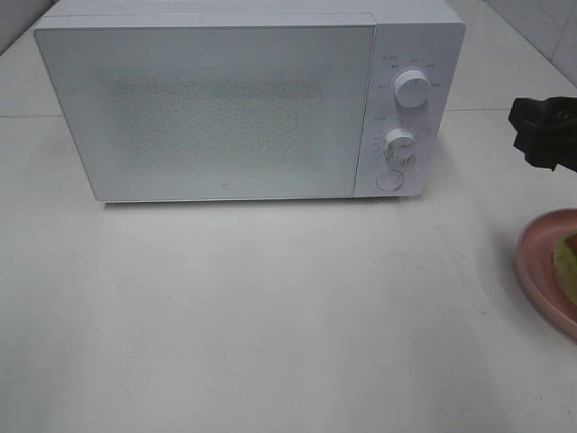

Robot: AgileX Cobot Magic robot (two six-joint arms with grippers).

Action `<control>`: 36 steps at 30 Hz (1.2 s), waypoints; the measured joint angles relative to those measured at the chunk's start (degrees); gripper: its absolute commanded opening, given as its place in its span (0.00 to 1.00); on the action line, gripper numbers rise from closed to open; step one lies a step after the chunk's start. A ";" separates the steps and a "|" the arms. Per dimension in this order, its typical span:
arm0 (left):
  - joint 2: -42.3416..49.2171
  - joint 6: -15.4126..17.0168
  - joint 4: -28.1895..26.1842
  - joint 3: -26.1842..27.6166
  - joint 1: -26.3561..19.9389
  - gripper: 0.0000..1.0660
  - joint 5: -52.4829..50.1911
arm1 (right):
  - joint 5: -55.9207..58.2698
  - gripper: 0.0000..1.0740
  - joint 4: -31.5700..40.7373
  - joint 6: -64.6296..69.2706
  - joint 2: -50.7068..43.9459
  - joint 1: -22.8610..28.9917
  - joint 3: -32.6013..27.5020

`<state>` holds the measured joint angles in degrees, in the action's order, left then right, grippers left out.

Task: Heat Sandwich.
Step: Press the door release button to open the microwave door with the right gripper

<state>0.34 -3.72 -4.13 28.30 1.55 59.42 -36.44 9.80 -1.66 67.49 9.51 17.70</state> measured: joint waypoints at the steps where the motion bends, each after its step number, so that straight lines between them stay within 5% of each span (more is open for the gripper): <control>1: 0.00 0.00 0.00 0.00 0.00 0.95 0.00 | -1.78 0.71 1.43 -0.34 0.57 0.69 -0.57; 17: 0.00 0.00 0.00 0.00 0.00 0.95 0.00 | -24.47 0.71 25.10 -11.92 13.52 22.75 -5.27; 36: 0.00 0.00 -0.06 0.00 0.00 0.95 0.00 | -32.54 0.71 33.23 -10.03 25.27 33.06 -5.33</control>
<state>0.34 -3.72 -4.18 28.30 1.55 59.42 -68.98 43.03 -11.69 92.76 42.57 12.38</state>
